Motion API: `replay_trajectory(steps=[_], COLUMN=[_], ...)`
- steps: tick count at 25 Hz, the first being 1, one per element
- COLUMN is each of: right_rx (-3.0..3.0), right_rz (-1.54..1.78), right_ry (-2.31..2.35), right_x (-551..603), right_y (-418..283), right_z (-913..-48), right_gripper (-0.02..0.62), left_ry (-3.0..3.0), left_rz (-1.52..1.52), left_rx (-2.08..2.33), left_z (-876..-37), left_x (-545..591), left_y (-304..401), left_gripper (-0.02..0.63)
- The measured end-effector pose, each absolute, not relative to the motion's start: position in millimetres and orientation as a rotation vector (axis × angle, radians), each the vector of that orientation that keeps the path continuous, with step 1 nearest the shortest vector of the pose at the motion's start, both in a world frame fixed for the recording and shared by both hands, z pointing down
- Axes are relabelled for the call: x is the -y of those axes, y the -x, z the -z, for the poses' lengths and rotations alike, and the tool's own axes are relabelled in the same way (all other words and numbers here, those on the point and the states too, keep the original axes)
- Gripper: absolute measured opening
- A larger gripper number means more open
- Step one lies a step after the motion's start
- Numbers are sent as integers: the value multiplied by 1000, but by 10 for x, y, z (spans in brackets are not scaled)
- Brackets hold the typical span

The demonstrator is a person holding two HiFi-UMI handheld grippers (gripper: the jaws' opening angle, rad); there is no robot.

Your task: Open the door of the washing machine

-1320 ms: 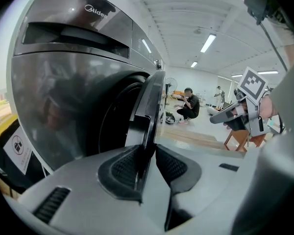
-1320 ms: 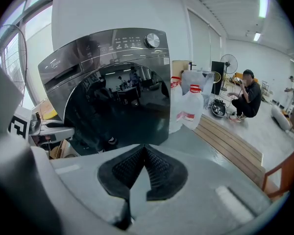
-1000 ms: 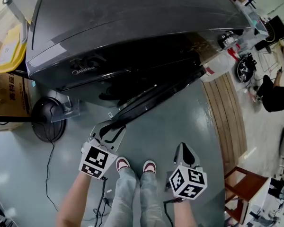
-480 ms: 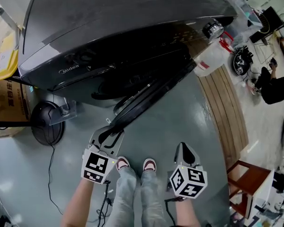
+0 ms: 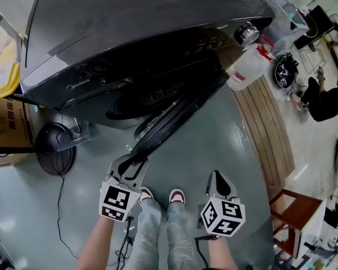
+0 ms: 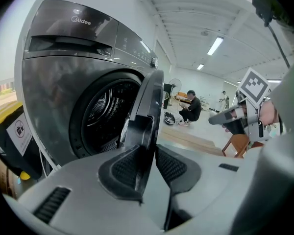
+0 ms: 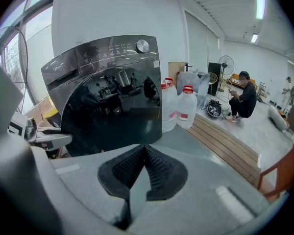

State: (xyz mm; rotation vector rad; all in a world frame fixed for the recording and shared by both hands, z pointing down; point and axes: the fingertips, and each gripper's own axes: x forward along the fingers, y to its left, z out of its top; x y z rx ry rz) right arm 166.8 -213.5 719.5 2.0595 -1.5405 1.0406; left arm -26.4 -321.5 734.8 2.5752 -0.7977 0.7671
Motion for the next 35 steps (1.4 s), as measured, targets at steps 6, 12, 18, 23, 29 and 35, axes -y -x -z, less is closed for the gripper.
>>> replay_trajectory(steps=[6, 12, 18, 23, 29, 35], right_rx=[1534, 1527, 1517, 1500, 1473, 1450], right_rz=[-1029, -1044, -1049, -1054, -1068, -1081], right_ry=[-2062, -2062, -2071, -2080, -2101, -2121], right_x=[2109, 2076, 2046, 1988, 1873, 1725], right_y=[-1718, -1721, -1782, -1873, -1991, -2108], right_z=[-7193, -7225, -7238, -7258, -7293, -7309], right_gripper=[6, 5, 5, 5, 5, 5], left_ry=[-2567, -2554, -2561, -2553, -2544, -2539], left_rz=[-761, -754, -772, -789, -798, -817], left_rx=[787, 758, 704, 656, 613, 574], left_z=[-7339, -7342, -7349, -7349, -7353, -7357], left_x=[3148, 3022, 2814, 2617, 2426, 2281], left_y=[229, 158, 35, -102, -245, -367], left_gripper=[92, 92, 94, 98, 103, 107])
